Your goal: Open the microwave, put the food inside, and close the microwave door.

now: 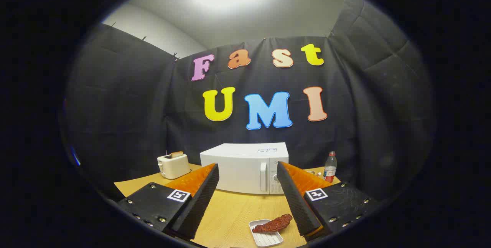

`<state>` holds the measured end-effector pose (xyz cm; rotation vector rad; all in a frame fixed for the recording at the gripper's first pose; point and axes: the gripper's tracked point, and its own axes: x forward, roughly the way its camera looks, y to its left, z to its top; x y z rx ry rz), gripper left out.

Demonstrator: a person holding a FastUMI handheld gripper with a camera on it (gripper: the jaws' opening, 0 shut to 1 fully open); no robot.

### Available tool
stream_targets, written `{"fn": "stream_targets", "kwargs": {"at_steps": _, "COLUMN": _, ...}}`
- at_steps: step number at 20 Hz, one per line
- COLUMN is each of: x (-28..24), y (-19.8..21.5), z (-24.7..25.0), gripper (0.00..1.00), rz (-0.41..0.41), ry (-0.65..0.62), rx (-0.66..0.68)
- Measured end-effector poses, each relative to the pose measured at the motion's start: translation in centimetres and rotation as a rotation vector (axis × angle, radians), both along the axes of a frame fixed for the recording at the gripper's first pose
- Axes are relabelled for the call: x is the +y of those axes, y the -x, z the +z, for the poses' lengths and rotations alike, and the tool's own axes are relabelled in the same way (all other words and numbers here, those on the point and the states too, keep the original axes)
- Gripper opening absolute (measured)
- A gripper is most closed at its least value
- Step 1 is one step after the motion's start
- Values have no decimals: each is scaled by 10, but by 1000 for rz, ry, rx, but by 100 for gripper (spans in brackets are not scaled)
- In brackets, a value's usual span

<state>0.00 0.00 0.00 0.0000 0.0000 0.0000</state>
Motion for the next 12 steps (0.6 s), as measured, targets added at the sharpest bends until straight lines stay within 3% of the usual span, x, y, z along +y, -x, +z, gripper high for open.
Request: {"fn": "stream_targets", "kwargs": {"at_steps": 12, "x": 5, "y": -2, "z": -3, "gripper": 94, "rz": 6, "ry": 1, "rx": 3}}
